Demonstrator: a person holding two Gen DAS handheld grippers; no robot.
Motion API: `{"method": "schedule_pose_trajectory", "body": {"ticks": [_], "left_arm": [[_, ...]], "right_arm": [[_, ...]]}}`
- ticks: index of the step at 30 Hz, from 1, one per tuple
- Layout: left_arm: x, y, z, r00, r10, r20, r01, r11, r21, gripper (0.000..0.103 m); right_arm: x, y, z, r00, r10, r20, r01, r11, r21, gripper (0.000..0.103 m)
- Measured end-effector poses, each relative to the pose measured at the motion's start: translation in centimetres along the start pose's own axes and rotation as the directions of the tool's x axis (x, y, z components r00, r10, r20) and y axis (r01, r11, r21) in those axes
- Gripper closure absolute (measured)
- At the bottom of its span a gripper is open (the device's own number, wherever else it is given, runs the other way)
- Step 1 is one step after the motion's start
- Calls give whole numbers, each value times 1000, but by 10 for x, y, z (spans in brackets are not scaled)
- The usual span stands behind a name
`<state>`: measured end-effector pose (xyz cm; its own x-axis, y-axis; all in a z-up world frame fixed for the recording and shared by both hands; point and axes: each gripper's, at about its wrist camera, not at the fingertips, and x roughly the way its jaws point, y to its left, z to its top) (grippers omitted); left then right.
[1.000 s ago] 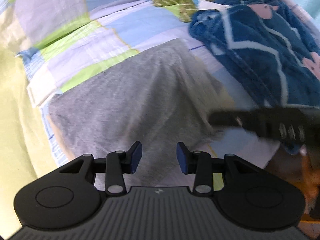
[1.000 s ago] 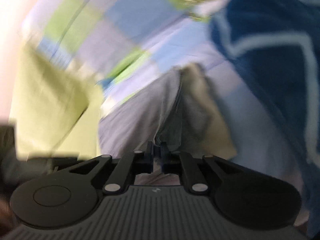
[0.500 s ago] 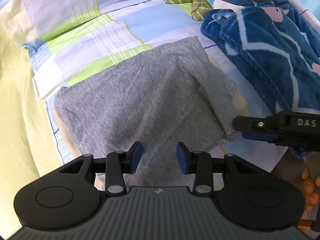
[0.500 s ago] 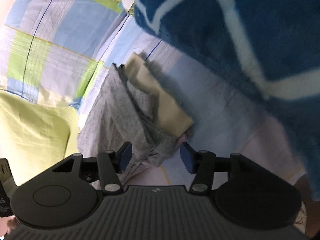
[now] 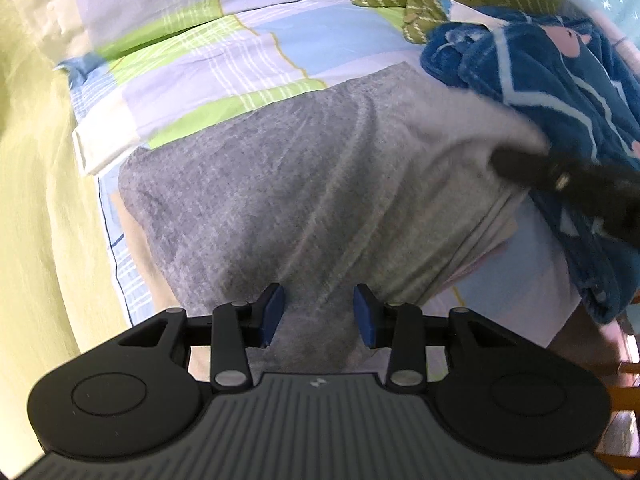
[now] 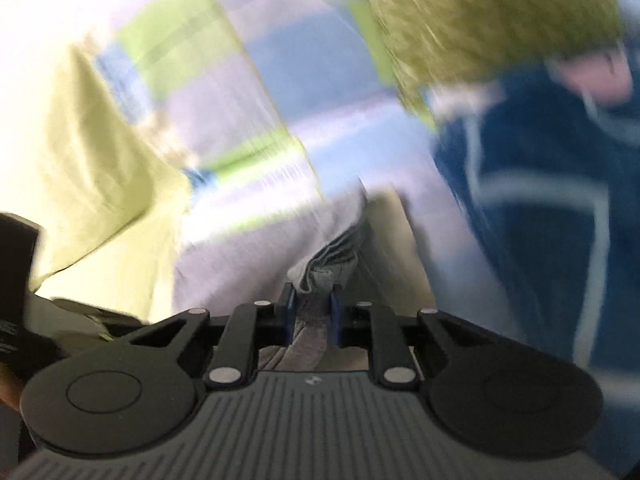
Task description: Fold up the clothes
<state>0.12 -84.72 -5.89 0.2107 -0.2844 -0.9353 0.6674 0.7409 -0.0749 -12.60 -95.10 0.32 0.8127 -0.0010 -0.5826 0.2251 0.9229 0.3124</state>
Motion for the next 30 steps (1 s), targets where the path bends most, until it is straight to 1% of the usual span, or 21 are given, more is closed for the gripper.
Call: {"method": "schedule_pose_trajectory", "body": {"ticks": [1,2,5,7,9,11,13,14,15,17,18,19,20,21,22,23,24,25,27,28,30], "left_arm": [[1,1,-1,1000,-1,2,1,1000,-5,56],[3,1,-2,1000,-3,8,3,1000,-11,55],[5,-1,-5,1000,2,24,-2,1000,-4,54],[6,-4,-7,999,8,35,-8,1000,8,54],[5,-6,-10,999,9,43,-10,1000,14,54],[3,-5,-11,999,6,47,-6,1000,7,54],[2,-4,-12,999,13,41,-13,1000,2,54],[0,-4,-12,999,19,40,-19,1000,5,54],[-2,-3,-13,999,22,41,-22,1000,4,54],[-9,-1,-17,999,23,40,-22,1000,-17,54],[-10,-1,-17,999,23,40,-22,1000,-18,54],[-16,1,-20,999,24,43,-22,999,-39,54],[-23,2,-23,999,25,46,-22,998,-59,54],[-27,2,-25,998,23,52,-19,997,-79,54],[-32,3,-27,998,22,58,-16,995,-99,54],[-35,3,-29,998,20,61,-13,993,-120,54],[-37,3,-32,998,15,64,-6,991,-137,54],[-37,4,-32,998,12,65,-2,990,-141,54],[-33,3,-36,998,-11,66,22,985,-170,53],[-30,3,-38,998,-22,67,34,982,-185,53],[-9,3,-42,999,-14,44,22,981,-191,53]], "right_arm": [[2,-2,-1,1000,-7,-4,7,1000,-4,88],[12,-13,-8,998,-42,-37,42,999,22,89],[30,-49,-28,984,-105,-144,127,980,152,89],[30,-55,-30,985,-93,-145,119,976,183,89],[22,-39,-19,997,-49,-54,53,995,82,89],[16,-30,-12,1000,-20,22,19,999,33,89],[24,-35,-12,999,-47,-20,48,998,51,89],[34,-47,-20,991,-81,-106,92,990,105,89],[42,-56,-25,982,-86,-171,114,981,158,86],[44,-63,-28,972,-85,-219,129,972,195,80],[43,-63,-24,968,-97,-232,143,971,190,70],[43,-62,-20,964,-109,-244,156,970,184,54],[43,-61,-16,959,-121,-255,170,969,177,49],[38,-59,-12,962,-132,-240,174,971,162,48],[32,-56,-8,964,-143,-222,178,973,146,49],[25,-53,-2,974,-137,-180,159,980,115,50],[22,-48,3,981,-111,-157,125,988,87,57],[23,-46,5,984,-87,-155,99,993,70,72],[35,-34,6,982,-2,-189,-2,1000,-19,82],[31,-36,4,981,4,-192,-9,1000,-26,86],[50,-43,-7,963,-51,-263,40,998,-47,87]]}}
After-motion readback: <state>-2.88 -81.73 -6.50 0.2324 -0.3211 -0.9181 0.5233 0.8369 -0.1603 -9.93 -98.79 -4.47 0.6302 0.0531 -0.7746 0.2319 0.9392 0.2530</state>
